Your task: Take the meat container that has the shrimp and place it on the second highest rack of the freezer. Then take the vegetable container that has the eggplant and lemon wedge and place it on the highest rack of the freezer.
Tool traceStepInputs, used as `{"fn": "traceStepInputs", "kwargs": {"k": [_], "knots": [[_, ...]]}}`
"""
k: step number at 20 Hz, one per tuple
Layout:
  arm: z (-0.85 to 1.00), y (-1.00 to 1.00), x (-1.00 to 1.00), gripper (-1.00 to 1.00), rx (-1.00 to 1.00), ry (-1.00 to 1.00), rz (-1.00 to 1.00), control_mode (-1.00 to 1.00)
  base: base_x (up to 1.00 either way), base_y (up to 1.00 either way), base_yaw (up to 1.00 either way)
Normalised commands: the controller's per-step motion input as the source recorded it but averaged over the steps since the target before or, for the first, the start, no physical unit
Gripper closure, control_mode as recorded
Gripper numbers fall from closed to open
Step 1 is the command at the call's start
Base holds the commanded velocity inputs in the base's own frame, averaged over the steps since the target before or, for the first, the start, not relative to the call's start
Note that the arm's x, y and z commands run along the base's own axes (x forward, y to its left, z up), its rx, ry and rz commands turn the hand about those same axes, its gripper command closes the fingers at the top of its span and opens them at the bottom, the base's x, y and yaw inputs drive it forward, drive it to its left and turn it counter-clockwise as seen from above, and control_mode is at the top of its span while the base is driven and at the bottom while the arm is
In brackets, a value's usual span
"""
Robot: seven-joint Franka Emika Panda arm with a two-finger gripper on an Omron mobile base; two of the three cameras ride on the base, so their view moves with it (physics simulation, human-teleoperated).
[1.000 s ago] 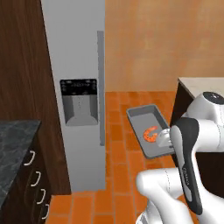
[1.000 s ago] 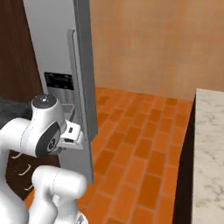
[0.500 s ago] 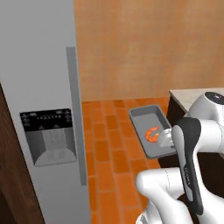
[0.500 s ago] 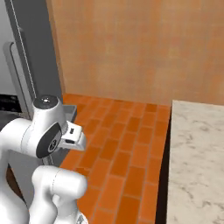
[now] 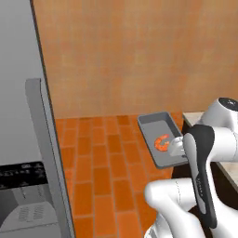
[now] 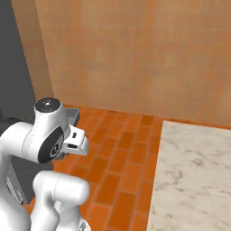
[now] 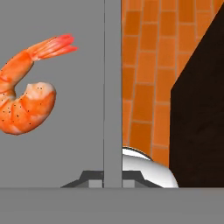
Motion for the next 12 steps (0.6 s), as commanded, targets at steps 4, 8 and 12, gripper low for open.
{"fn": "traceStepInputs", "kwargs": {"k": [4,8,12], "knots": [[0.0,0.0,0.0,1.0,0.0,0.0,0.0,1.0,1.0,-0.11,0.01],[0.0,0.0,0.0,1.0,0.0,0.0,0.0,1.0,1.0,-0.18,0.03],[0.0,0.0,0.0,1.0,0.0,0.0,0.0,1.0,1.0,-0.21,0.03]]}}
